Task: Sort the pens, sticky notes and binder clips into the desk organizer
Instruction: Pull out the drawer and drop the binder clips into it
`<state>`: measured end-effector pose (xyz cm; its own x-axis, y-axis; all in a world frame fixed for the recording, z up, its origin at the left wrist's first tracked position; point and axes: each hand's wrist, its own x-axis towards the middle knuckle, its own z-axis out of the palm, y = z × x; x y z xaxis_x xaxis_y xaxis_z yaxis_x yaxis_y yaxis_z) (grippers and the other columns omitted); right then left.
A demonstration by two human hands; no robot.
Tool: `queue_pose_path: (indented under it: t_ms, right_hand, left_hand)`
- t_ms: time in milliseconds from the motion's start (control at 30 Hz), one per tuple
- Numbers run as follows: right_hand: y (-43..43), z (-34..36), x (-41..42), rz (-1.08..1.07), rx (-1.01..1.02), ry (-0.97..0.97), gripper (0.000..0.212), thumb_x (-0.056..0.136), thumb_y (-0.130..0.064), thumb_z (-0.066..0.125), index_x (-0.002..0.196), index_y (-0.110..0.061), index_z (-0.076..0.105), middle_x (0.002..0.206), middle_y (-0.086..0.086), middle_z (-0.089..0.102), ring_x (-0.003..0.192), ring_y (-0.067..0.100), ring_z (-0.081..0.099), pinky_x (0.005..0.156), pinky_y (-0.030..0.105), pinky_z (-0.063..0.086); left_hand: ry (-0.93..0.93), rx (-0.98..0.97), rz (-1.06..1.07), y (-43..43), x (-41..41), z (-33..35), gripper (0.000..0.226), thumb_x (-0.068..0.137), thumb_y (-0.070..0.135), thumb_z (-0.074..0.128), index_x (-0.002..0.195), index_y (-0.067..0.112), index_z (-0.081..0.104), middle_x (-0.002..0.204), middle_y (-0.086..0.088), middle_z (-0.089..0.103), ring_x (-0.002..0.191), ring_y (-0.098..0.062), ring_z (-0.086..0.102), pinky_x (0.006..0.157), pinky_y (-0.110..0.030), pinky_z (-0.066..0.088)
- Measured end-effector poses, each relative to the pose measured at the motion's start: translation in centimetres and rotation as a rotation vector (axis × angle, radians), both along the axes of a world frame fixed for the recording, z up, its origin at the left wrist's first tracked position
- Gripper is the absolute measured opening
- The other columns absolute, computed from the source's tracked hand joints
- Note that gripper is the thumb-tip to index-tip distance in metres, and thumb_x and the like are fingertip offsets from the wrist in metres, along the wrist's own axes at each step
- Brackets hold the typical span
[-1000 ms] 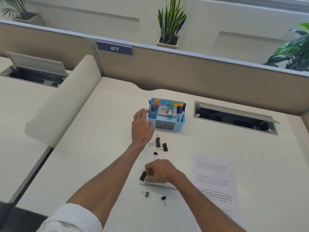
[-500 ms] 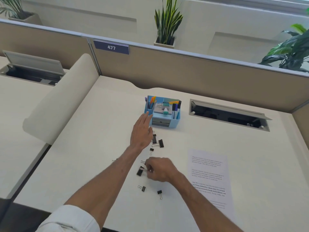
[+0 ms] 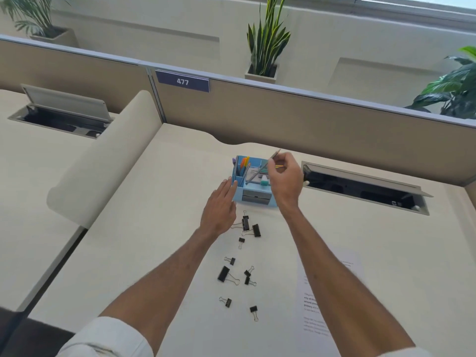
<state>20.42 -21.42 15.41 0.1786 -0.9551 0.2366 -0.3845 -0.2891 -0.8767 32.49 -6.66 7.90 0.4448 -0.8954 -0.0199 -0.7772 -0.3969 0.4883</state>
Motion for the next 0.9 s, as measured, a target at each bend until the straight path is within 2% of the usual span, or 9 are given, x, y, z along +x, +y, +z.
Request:
queue_pose_path:
  t_ms: [133, 300, 467, 533, 633, 733, 800, 900]
  right_hand:
    - [-0.2, -0.3, 3.4, 0.062, -0.025, 0.059, 0.014, 0.099, -0.032, 0.07, 0.101, -0.019, 0.072, 0.093, -0.009, 0.078, 0.085, 0.009, 0.073, 0.077, 0.039, 0.063]
    - [0.0, -2.4, 5.4, 0.085, -0.038, 0.227, 0.013, 0.1, -0.034, 0.069, 0.099, -0.022, 0.074, 0.096, -0.009, 0.077, 0.098, 0.015, 0.07, 0.095, 0.044, 0.051]
    - [0.0, -3.8, 6.1, 0.104, -0.035, 0.42, 0.02, 0.101, -0.04, 0.069, 0.107, -0.022, 0.077, 0.102, -0.005, 0.077, 0.107, 0.02, 0.064, 0.095, 0.047, 0.05]
    - [-0.1, -4.1, 6.2, 0.104, -0.022, 0.437, 0.022, 0.102, -0.039, 0.07, 0.11, -0.021, 0.078, 0.104, -0.004, 0.077, 0.108, 0.02, 0.064, 0.096, 0.048, 0.05]
    - [-0.2, -4.4, 6.0, 0.113, 0.015, 0.402, 0.023, 0.103, -0.035, 0.069, 0.114, -0.017, 0.078, 0.107, -0.001, 0.076, 0.107, 0.019, 0.067, 0.095, 0.048, 0.056]
    - [0.0, -4.6, 5.2, 0.088, 0.022, 0.309, 0.019, 0.103, -0.028, 0.068, 0.112, -0.016, 0.078, 0.105, 0.0, 0.076, 0.102, 0.019, 0.068, 0.085, 0.041, 0.06]
    - [0.5, -5.0, 4.4, 0.028, 0.04, 0.216, 0.016, 0.102, -0.024, 0.066, 0.108, -0.015, 0.078, 0.102, -0.001, 0.076, 0.099, 0.016, 0.069, 0.079, 0.037, 0.061]
    - [2.2, -6.1, 2.8, -0.145, 0.179, 0.024, 0.01, 0.103, -0.022, 0.065, 0.104, -0.017, 0.075, 0.1, -0.003, 0.075, 0.094, 0.015, 0.07, 0.068, 0.028, 0.058]
  left_hand:
    - [-0.022, 0.023, -0.038, -0.3, 0.8, -0.4, 0.066, 0.115, 0.019, 0.04, 0.174, 0.017, 0.01, 0.183, 0.002, 0.005, 0.171, -0.015, 0.003, 0.139, -0.038, 0.015]
    - [-0.049, 0.061, -0.065, -0.4, 1.9, -0.6, 0.066, 0.116, 0.022, 0.038, 0.175, 0.018, 0.008, 0.183, 0.002, 0.003, 0.171, -0.015, 0.001, 0.14, -0.037, 0.015]
    - [-0.047, 0.08, -0.098, -0.4, 2.4, -1.0, 0.065, 0.117, 0.026, 0.036, 0.175, 0.018, 0.008, 0.183, 0.003, 0.004, 0.171, -0.014, 0.001, 0.139, -0.038, 0.014]
    - [-0.034, 0.088, -0.119, -0.3, 2.4, -1.3, 0.064, 0.118, 0.029, 0.035, 0.175, 0.018, 0.008, 0.183, 0.003, 0.002, 0.171, -0.013, -0.001, 0.14, -0.038, 0.013]
    - [-0.03, 0.088, -0.146, -0.3, 2.4, -1.6, 0.063, 0.118, 0.03, 0.033, 0.175, 0.019, 0.007, 0.183, 0.004, 0.0, 0.17, -0.012, -0.002, 0.14, -0.038, 0.013]
    - [-0.06, 0.089, -0.183, -0.4, 2.1, -1.9, 0.063, 0.118, 0.028, 0.031, 0.175, 0.018, 0.004, 0.183, 0.003, -0.006, 0.17, -0.012, -0.005, 0.14, -0.037, 0.01]
    - [-0.079, 0.106, -0.203, -0.6, 1.9, -2.0, 0.063, 0.119, 0.029, 0.029, 0.175, 0.018, 0.002, 0.183, 0.003, -0.009, 0.17, -0.012, -0.008, 0.14, -0.037, 0.008]
    - [-0.099, 0.131, -0.221, -0.8, 1.6, -2.0, 0.064, 0.119, 0.03, 0.027, 0.174, 0.019, -0.003, 0.182, 0.002, -0.014, 0.17, -0.013, -0.01, 0.141, -0.039, 0.006]
